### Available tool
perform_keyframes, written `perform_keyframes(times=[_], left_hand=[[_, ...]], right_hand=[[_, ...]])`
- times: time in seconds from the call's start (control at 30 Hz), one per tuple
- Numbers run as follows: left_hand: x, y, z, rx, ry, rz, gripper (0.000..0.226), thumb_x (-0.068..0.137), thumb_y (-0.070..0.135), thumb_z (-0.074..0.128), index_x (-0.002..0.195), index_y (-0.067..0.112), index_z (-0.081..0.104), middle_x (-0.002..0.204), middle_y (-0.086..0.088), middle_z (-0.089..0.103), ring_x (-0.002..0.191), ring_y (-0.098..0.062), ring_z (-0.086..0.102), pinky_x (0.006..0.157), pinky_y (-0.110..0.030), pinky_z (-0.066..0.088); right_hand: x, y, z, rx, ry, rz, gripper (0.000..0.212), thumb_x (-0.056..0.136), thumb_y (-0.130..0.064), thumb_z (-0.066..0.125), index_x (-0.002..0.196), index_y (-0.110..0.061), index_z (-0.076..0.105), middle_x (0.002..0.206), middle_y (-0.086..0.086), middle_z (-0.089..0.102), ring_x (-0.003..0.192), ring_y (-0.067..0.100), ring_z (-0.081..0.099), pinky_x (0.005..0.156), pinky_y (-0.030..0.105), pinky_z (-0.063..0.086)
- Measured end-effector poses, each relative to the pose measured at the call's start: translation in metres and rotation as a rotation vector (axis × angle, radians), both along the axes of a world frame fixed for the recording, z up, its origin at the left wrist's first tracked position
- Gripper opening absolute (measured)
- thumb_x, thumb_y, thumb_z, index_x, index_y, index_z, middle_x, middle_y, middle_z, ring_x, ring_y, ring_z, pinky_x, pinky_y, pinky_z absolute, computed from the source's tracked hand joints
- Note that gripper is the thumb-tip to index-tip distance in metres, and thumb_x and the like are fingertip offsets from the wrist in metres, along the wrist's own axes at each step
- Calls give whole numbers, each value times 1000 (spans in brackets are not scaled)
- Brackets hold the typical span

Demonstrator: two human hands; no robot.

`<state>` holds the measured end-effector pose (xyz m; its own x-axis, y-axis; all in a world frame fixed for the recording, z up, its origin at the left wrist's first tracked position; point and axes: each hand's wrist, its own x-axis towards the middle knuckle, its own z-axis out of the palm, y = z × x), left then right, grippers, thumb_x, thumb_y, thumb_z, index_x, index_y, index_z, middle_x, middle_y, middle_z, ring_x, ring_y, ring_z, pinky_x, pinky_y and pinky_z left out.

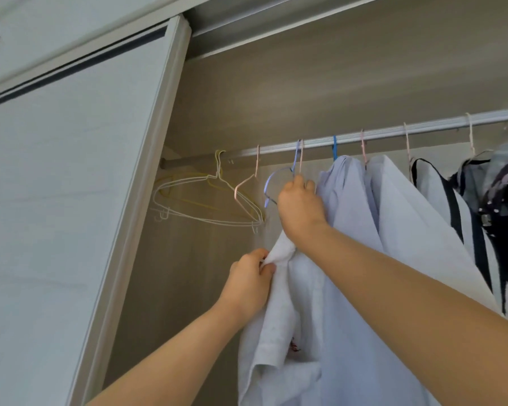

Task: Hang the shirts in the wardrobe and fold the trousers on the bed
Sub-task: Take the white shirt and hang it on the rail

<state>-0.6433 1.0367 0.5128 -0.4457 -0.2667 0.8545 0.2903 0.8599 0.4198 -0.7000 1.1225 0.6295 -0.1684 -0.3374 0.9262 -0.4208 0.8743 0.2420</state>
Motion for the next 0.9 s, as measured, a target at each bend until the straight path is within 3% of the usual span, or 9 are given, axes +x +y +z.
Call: perform_keyframes(times=[0.17,0.33,0.43,0.53,0.67,0.77,0.83,0.9], left_hand=[[9,8,-13,29,-4,7,30,95,15,55,68,26,47,60,7,48,59,-9,42,56,-27,33],[26,14,-26,51,-44,-5,15,93,19,59,79,24,59,71,4,62,64,-12,52,61,-29,44],[39,17,-36,71,-63,6,6,93,17,60,89,19,64,82,-2,69,79,-21,62,72,-34,52],[55,20,-43,87,-73,18,7,92,14,60,95,16,66,86,0,69,82,-17,64,74,-31,54],[77,20,-51,86,-72,47,10,92,10,60,97,14,67,87,2,69,78,-13,63,72,-23,51],[91,18,-55,127,-76,81,13,94,10,57,102,13,67,94,0,69,87,-16,63,82,-30,53],[96,16,-55,210,-75,78,14,96,10,55,104,12,65,98,-3,68,94,-20,63,87,-35,54],[98,16,-55,295,-55,40,14,96,9,53,104,11,64,99,-7,68,95,-25,64,89,-41,55]], right_hand=[[11,10,-26,-38,-41,23,51,98,-18,35,144,2,30,156,22,16,145,38,10,110,47,28],[17,32,-46,28,3,40,51,94,-20,41,141,1,34,159,23,8,147,39,1,115,47,22],[22,39,-62,101,37,61,48,95,-22,44,137,2,40,156,24,19,145,40,12,112,48,26],[33,47,-80,82,81,81,41,88,-23,57,121,1,55,143,25,42,135,43,35,103,48,38],[52,55,-101,120,37,129,39,86,-21,57,119,-2,52,135,21,48,123,42,45,93,47,43],[74,65,-116,102,26,231,36,81,-13,62,114,-2,53,124,19,53,96,39,58,74,41,49],[88,73,-125,118,10,262,38,78,-14,68,110,2,54,111,19,55,81,35,61,62,35,45],[98,77,-132,80,-115,324,50,88,-24,62,126,3,43,110,17,56,84,34,62,61,34,39]])
